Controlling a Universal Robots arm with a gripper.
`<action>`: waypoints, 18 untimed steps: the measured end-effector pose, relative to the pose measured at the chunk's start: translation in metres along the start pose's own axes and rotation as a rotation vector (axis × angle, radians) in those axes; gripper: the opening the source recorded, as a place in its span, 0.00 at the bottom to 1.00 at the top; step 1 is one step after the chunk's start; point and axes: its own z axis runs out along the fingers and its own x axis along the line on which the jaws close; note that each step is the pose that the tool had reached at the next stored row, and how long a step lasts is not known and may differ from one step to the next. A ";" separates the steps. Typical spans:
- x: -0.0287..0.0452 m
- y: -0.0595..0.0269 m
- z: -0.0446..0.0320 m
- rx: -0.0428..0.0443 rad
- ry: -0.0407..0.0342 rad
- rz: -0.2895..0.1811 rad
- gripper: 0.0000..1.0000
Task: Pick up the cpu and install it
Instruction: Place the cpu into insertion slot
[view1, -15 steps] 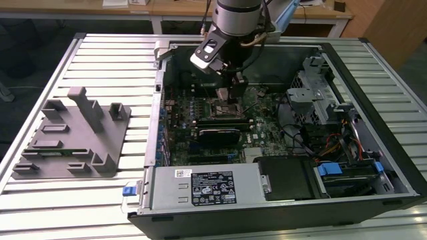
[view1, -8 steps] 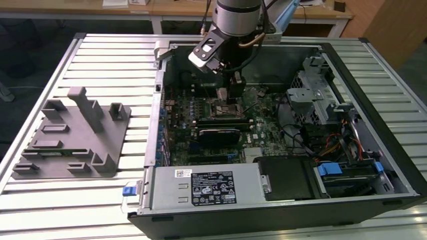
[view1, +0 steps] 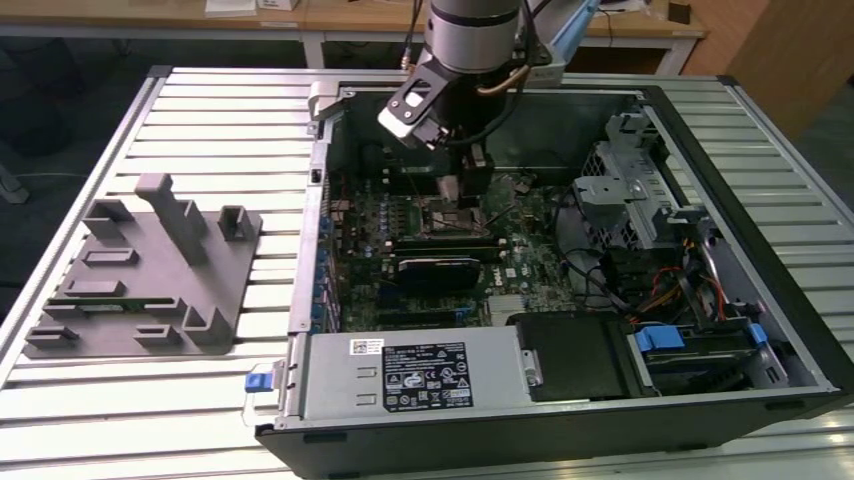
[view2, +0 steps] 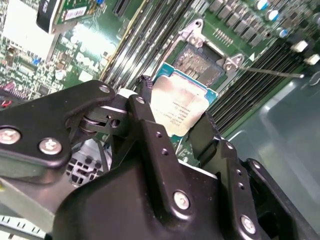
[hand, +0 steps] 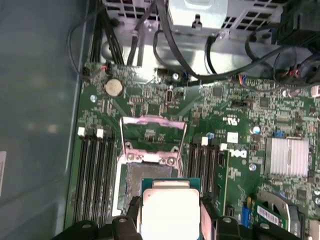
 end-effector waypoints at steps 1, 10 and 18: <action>0.0000 0.0000 0.0002 -0.0011 0.0015 0.002 0.55; 0.0000 -0.0004 0.0057 -0.0006 0.0024 0.062 0.55; 0.0001 0.0000 0.0111 -0.0002 0.0041 0.035 0.55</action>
